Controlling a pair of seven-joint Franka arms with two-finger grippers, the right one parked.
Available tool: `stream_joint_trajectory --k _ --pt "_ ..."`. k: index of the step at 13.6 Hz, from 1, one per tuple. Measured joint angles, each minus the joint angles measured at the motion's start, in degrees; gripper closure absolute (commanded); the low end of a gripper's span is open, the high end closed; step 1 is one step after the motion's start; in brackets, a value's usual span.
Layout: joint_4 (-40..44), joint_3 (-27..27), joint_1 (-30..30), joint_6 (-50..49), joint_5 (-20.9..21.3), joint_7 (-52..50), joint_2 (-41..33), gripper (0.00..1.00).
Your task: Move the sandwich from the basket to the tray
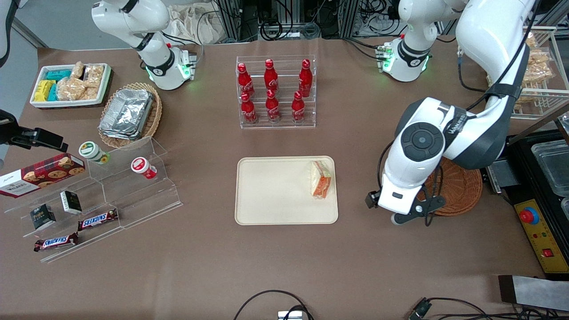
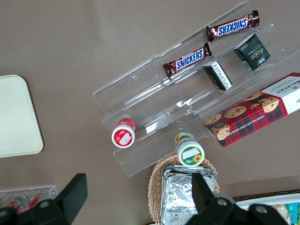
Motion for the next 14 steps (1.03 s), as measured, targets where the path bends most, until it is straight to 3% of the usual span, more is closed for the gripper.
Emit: stream_joint_trajectory --k 5,14 --pt "0.1 1.8 0.6 -1.7 -3.7 5.4 -2.9 0.00" --pt "-8.5 17.0 0.6 -3.9 -17.9 29.2 -18.0 0.00"
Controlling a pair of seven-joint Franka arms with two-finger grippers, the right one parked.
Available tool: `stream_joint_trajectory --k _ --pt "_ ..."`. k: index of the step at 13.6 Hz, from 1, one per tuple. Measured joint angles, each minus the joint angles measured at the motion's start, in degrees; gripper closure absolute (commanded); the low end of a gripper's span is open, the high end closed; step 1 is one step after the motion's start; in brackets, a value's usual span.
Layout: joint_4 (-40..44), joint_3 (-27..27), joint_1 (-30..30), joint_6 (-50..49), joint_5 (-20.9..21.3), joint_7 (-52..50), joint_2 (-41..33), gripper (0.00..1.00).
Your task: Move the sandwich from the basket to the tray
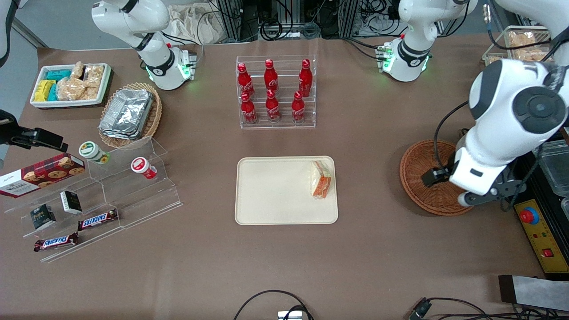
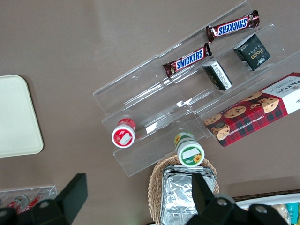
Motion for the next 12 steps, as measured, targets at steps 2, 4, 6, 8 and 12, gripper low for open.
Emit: stream_joint_trajectory --k 2,4,6,8,12 --pt "-2.3 2.5 0.0 -1.2 -0.9 4.3 -3.3 0.00" --pt "-3.9 4.9 -0.1 -1.9 -2.6 8.2 -6.3 0.00" --pt "-4.9 7.2 -0.1 -3.2 -3.6 11.6 -8.9 0.00" --pt "-5.1 9.2 -0.1 -4.5 -3.9 14.8 -10.9 0.00" --pt "-5.1 14.0 -0.4 -7.4 -5.3 23.1 -14.6 0.00"
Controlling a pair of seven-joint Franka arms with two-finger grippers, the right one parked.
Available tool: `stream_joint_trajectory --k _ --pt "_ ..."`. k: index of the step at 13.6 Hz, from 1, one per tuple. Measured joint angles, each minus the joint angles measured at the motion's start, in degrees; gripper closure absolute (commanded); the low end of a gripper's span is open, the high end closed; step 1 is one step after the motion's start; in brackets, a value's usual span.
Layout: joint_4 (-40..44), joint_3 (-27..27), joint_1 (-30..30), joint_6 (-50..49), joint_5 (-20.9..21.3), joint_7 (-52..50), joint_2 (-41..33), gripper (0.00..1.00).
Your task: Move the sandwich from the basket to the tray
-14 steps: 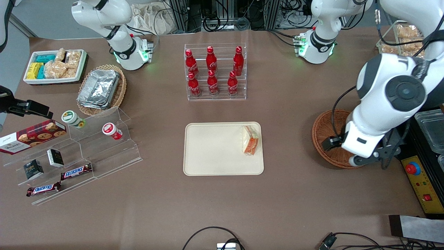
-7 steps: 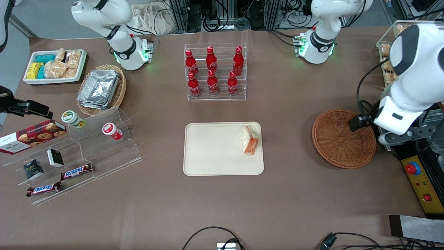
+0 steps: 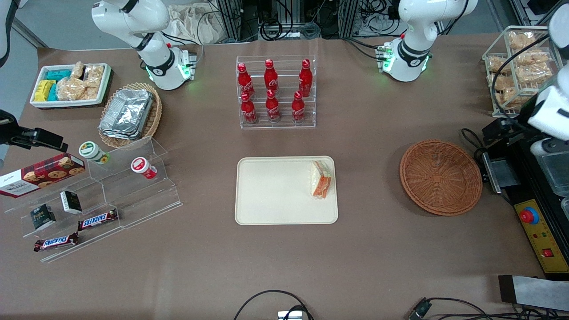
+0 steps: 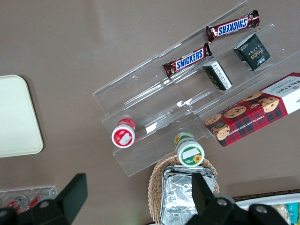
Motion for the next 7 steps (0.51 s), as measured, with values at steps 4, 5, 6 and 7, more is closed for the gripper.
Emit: stream_joint_trajectory --k 4,5,6,7 --pt "1.1 2.9 -1.3 -3.2 -0.6 3.2 -2.2 0.00" --pt "1.9 2.9 -1.6 -3.9 -0.7 3.2 -2.4 0.00" --pt "2.6 2.9 -1.9 -4.4 -1.1 3.2 -2.5 0.00" --pt "3.1 2.9 -2.2 -4.6 -1.4 3.2 -2.6 0.00"
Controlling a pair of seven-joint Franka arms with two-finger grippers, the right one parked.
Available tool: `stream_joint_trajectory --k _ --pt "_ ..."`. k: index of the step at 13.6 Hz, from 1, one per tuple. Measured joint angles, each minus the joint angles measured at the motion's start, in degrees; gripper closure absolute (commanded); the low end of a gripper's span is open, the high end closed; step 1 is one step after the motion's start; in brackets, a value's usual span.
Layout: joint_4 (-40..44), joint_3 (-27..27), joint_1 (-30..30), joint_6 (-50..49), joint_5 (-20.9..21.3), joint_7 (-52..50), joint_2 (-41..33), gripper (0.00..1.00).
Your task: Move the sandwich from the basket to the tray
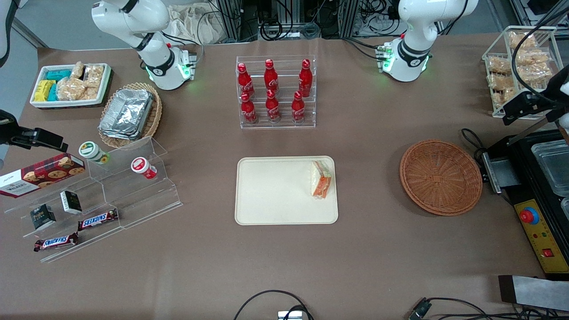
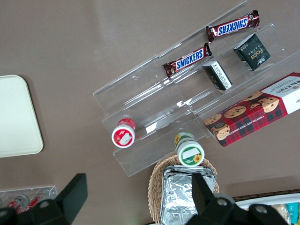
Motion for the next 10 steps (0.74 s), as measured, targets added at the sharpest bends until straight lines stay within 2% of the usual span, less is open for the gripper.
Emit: stream_joint_trajectory --k 10 --pt "0.3 0.1 -1.4 -1.0 -0.3 0.1 -1.5 0.00"
